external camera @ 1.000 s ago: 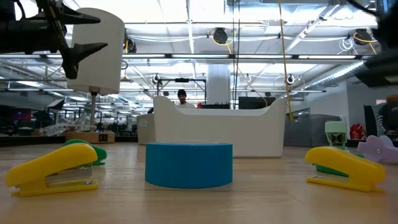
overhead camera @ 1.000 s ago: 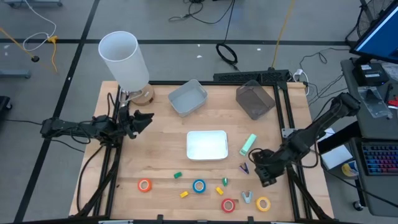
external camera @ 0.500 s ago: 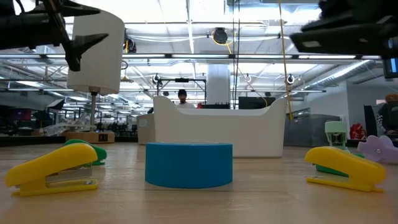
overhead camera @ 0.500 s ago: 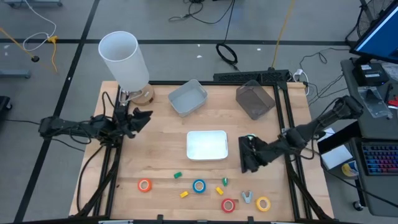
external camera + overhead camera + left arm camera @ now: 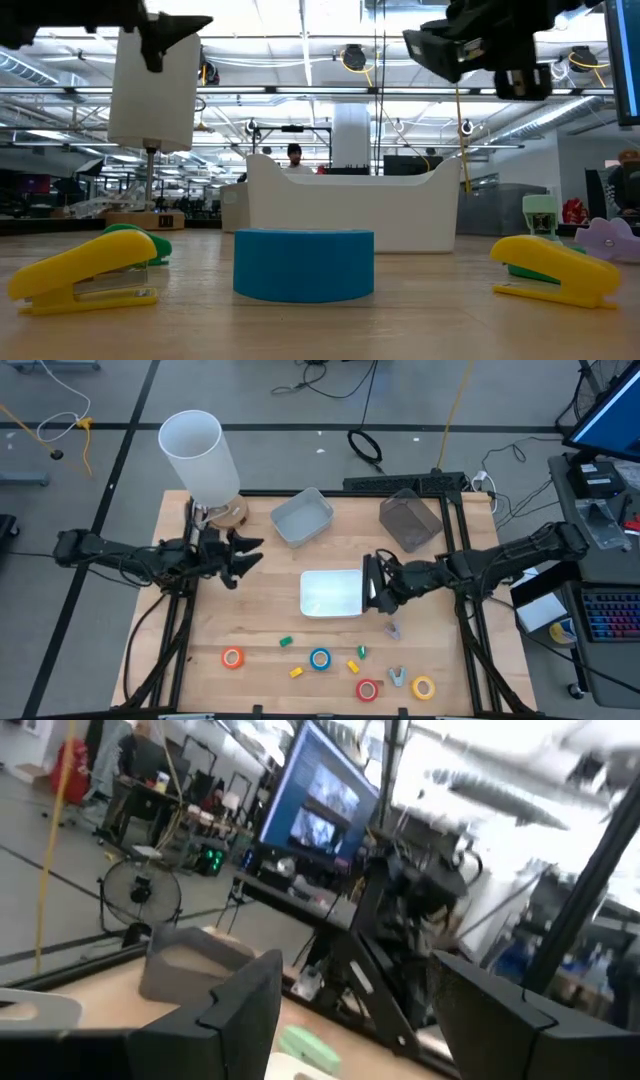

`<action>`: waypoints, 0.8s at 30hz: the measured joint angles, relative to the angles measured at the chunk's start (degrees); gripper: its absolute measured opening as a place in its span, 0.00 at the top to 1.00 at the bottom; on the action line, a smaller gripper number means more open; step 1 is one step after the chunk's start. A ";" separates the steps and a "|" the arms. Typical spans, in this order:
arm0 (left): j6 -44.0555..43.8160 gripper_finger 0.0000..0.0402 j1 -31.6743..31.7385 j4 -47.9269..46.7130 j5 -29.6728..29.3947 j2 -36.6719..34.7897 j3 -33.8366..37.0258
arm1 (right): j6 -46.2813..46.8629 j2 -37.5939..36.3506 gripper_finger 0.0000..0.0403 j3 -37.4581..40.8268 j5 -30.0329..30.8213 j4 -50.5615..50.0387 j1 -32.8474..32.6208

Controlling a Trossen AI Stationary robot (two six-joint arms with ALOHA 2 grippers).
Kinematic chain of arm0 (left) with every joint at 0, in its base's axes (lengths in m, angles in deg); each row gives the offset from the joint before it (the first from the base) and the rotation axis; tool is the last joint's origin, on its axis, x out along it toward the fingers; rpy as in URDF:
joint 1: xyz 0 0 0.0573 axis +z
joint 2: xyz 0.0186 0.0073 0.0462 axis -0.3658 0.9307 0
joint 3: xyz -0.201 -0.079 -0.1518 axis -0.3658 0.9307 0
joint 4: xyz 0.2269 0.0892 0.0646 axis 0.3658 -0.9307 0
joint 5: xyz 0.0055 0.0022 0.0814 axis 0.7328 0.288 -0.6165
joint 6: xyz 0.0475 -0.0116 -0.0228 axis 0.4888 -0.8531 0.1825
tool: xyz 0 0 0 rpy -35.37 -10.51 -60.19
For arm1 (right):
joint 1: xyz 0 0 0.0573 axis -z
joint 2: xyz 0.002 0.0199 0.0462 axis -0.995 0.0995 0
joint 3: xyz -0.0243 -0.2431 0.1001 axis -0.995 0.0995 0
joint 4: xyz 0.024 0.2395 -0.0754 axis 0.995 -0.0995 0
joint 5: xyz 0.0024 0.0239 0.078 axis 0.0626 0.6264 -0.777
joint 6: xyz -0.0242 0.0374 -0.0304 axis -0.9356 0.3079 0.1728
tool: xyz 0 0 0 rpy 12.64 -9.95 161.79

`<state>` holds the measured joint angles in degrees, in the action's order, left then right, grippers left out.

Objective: Pick and place Stapler, Stapler remover, tape
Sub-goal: Put the black stapler into the gray bin

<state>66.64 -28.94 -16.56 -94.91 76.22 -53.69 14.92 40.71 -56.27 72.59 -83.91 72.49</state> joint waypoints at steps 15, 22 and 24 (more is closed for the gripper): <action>6.12 0.38 -6.11 -2.20 -0.37 21.71 -18.16 | -19.72 4.83 0.71 -2.36 2.98 8.58 6.01; 9.20 0.38 -8.13 -10.22 -4.48 27.02 -25.54 | -30.31 12.99 0.71 -13.65 3.04 0.54 6.00; 9.53 0.38 -8.26 -11.62 -4.76 27.91 -27.09 | -33.19 15.00 0.71 -17.07 3.81 -4.78 6.00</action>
<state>76.17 -37.20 -28.18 -99.67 104.13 -80.78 -18.27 55.71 -73.34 76.40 -88.69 78.49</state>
